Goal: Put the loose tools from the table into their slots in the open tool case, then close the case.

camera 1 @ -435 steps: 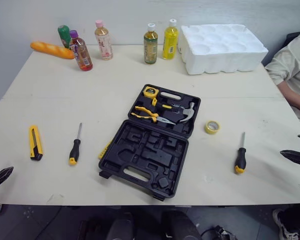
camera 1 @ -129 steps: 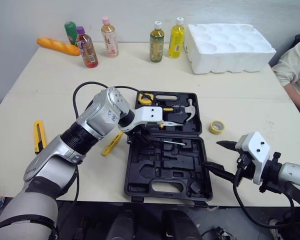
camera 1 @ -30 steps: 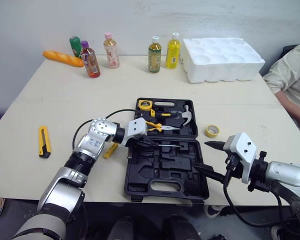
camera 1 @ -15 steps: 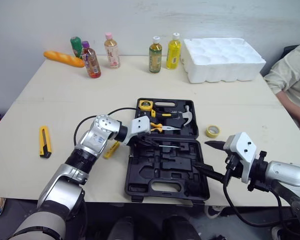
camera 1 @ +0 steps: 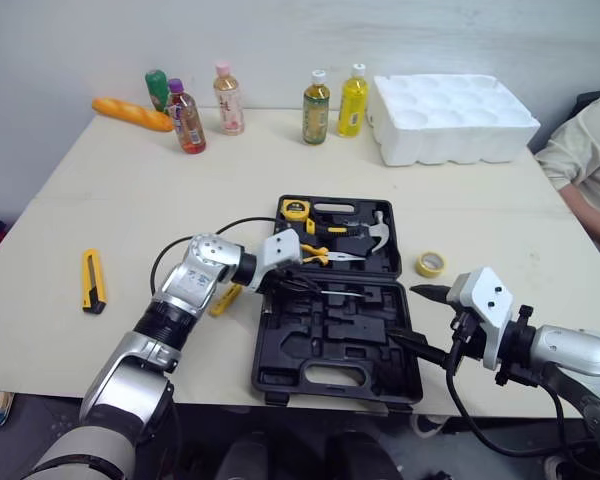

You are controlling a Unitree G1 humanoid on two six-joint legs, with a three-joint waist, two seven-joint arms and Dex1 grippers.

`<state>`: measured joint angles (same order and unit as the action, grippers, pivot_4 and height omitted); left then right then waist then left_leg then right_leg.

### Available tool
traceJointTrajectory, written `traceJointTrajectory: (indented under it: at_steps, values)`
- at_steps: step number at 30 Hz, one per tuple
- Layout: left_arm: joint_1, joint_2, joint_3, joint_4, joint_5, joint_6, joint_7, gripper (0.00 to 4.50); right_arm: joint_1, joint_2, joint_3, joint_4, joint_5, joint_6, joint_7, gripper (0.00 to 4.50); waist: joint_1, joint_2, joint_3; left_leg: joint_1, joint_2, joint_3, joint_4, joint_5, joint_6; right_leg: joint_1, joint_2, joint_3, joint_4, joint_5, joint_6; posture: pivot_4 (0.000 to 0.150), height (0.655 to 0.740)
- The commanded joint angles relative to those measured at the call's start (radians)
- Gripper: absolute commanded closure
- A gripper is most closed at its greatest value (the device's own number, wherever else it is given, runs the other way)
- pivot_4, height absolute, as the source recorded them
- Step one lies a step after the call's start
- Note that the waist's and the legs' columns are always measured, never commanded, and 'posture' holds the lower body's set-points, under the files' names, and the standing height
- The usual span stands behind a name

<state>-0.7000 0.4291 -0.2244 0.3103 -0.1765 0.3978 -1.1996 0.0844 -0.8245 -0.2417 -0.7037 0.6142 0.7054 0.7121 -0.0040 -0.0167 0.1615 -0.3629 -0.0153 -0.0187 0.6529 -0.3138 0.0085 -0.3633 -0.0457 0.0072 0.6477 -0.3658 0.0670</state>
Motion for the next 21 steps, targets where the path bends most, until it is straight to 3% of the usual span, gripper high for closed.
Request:
traceJointTrajectory:
  at_steps: [1,3,6,10,13,17,21]
  values:
    - [0.09,0.089,0.23,-0.281,-0.275,0.193,-0.04,2.25,-0.011,-0.017,-0.192,-0.017,0.156,0.048,0.024,0.0,-0.01,0.0,0.003,-0.008,0.0,0.0,0.001,0.001,-0.002,-0.008,0.0,0.0,0.002,0.0,0.0,0.15,0.74]
    - [0.175,0.141,0.359,-0.4,-0.384,0.328,0.024,1.3,0.011,-0.052,-0.293,0.004,0.223,0.083,0.07,0.0,-0.012,0.0,0.007,-0.013,0.0,0.0,0.001,0.008,-0.011,-0.014,0.001,-0.001,0.006,0.0,0.0,0.15,0.74]
    - [0.385,0.247,0.547,-0.545,-0.446,0.408,0.08,0.01,0.08,-0.123,-0.45,0.07,0.255,0.121,0.171,0.0,-0.013,0.003,0.008,-0.012,0.001,-0.001,-0.005,0.008,-0.011,-0.012,0.002,-0.001,0.004,0.0,-0.001,0.15,0.74]
    - [0.69,0.325,0.843,-0.618,-0.47,0.44,0.136,0.01,0.204,-0.216,-0.597,0.247,0.164,0.084,0.343,0.0,-0.007,0.002,0.014,-0.01,0.001,0.0,-0.005,0.002,-0.001,-0.009,0.001,0.0,-0.005,0.0,-0.001,0.15,0.74]
    - [0.888,0.348,1.056,-0.531,-0.425,0.363,0.137,0.01,0.247,-0.281,-0.63,0.417,0.062,0.009,0.434,0.0,0.001,0.0,0.016,-0.008,0.0,0.001,-0.005,0.001,0.001,-0.007,-0.001,0.0,-0.006,0.001,-0.001,0.15,0.74]
    - [1.02,0.36,1.221,-0.387,-0.403,0.278,0.158,0.01,0.246,-0.328,-0.625,0.6,-0.024,-0.086,0.514,0.0,0.005,0.003,0.018,-0.007,0.001,0.001,-0.007,0.002,0.001,-0.006,-0.003,-0.001,-0.01,-0.003,-0.013,0.15,0.74]
    - [1.072,0.38,1.305,-0.218,-0.351,0.164,0.21,0.01,0.19,-0.356,-0.597,0.798,-0.087,-0.178,0.555,0.0,0.009,0.006,0.02,-0.009,0.001,0.005,-0.008,0.002,0.001,-0.007,-0.006,-0.003,-0.011,-0.002,-0.011,0.15,0.74]
